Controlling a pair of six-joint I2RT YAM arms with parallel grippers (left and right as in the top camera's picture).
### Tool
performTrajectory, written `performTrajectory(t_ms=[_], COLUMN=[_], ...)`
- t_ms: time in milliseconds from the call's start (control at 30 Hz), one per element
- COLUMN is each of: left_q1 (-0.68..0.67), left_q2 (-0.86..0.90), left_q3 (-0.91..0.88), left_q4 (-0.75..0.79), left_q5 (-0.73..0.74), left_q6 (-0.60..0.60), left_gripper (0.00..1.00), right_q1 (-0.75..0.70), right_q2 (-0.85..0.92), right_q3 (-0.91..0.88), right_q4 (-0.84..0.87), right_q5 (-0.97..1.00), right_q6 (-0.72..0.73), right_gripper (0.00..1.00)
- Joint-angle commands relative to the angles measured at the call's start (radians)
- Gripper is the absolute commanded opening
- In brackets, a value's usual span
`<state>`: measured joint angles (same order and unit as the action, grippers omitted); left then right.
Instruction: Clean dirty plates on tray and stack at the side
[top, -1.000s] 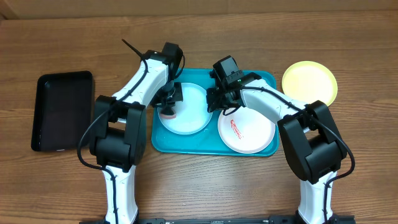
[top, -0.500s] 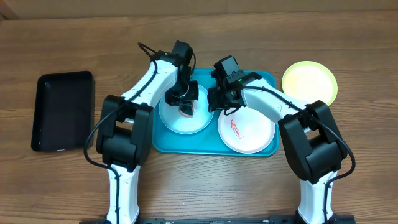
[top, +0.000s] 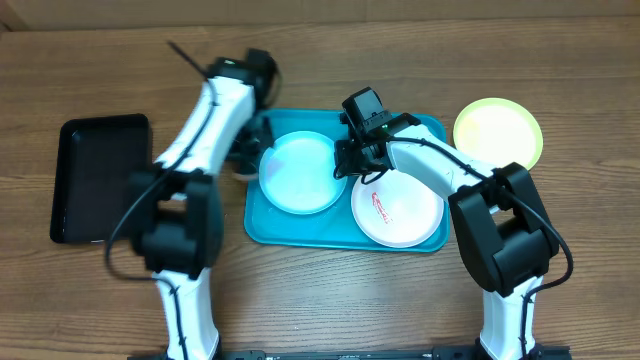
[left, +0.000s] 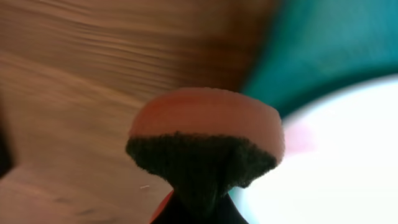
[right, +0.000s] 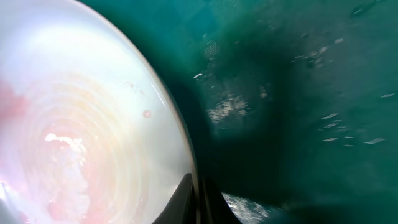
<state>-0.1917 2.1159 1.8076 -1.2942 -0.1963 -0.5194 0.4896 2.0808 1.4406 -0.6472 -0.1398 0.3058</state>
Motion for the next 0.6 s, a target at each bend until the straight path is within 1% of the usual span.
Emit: performTrajectory(t_ms=[0, 167, 333, 400, 467, 567], left_q1=[0.071, 0.190, 0.295, 0.328, 0.357, 0.387], left_q2=[-0.156, -0.207, -0.206, -0.206, -0.206, -0.206], left_q3=[0.040, 0.040, 0.026, 0.015, 0.011, 0.010], left_q4=[-0.003, -0.030, -0.064, -0.066, -0.063, -0.062], left_q5=[-0.066, -0.039, -0.039, -0.030, 0.005, 0.039], left_q6=[-0.096, -0.094, -0.094, -0.094, -0.088, -0.087], left_gripper=[0.04, 0.04, 0.04, 0.04, 0.04, 0.04], right_q1=[0.024, 0.136, 0.290, 0.348, 0.394, 0.442], right_q2=[-0.126, -0.241, -0.310, -0.314, -0.314, -0.314], right_q3=[0.064, 0.094, 0.100, 0.100, 0.100, 0.100], right_q4=[-0.020, -0.050, 0.026, 0.092, 0.163, 0.267], right_q5=[0.214, 0.618, 1.042, 1.208, 1.329, 1.410], right_q6=[-0.055, -0.169, -0.369, -0.491, -0.640, -0.843], right_gripper=[0.04, 0.04, 0.04, 0.04, 0.04, 0.04])
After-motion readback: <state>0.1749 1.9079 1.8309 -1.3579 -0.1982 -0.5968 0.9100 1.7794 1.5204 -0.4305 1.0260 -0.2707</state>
